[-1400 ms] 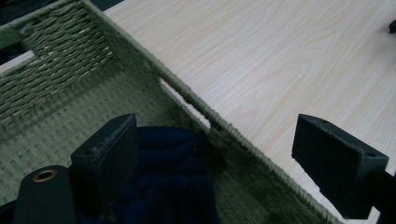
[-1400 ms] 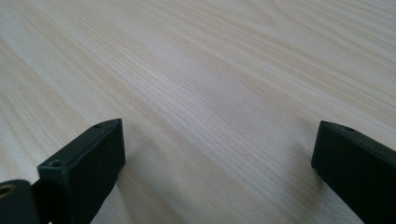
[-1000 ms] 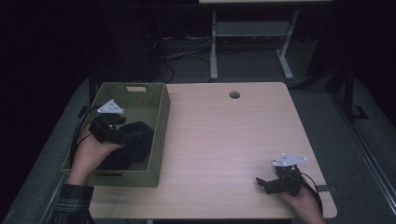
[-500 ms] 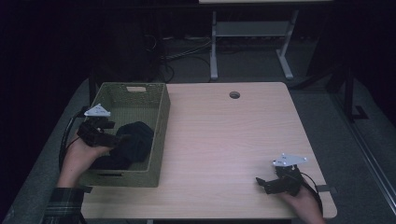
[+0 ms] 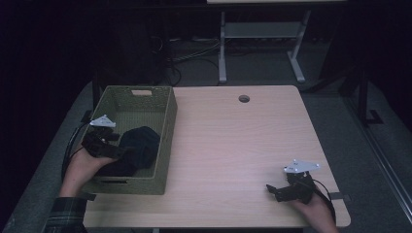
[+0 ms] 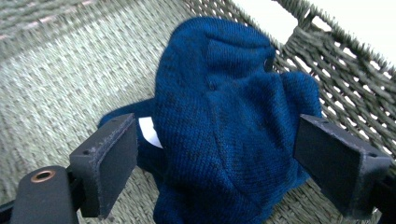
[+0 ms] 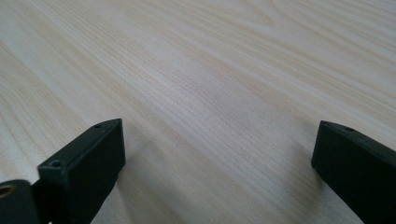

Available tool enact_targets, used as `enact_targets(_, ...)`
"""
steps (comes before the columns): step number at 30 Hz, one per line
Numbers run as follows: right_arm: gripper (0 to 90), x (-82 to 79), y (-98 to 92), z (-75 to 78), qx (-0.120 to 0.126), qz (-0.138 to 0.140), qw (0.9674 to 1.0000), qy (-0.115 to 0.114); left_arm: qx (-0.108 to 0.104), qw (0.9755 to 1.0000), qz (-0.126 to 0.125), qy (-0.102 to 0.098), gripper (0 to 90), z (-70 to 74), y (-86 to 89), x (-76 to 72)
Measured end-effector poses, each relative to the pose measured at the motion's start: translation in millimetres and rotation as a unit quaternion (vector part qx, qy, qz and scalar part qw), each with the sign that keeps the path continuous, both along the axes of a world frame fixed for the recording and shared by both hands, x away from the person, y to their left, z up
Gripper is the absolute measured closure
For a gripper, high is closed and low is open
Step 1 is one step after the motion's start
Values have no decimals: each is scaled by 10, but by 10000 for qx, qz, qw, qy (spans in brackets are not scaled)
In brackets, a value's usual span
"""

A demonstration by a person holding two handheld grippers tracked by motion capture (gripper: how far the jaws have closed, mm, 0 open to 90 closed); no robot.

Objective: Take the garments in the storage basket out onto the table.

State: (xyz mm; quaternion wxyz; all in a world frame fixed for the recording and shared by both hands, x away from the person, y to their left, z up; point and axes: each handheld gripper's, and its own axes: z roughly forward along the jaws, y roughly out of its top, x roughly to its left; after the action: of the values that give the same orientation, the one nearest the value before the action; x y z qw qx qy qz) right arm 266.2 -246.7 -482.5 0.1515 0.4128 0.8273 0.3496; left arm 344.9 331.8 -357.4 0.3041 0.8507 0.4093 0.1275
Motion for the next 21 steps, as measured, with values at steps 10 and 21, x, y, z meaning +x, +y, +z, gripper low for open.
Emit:
enact_targets(10,24,0,0,-1,3,-1,10000,-2,272,9991,-122,290,137,-114,-61,65)
enact_targets(21,24,0,0,-1,4,0,10000,-4,453,9968,-326,567,232,-158,-107,105)
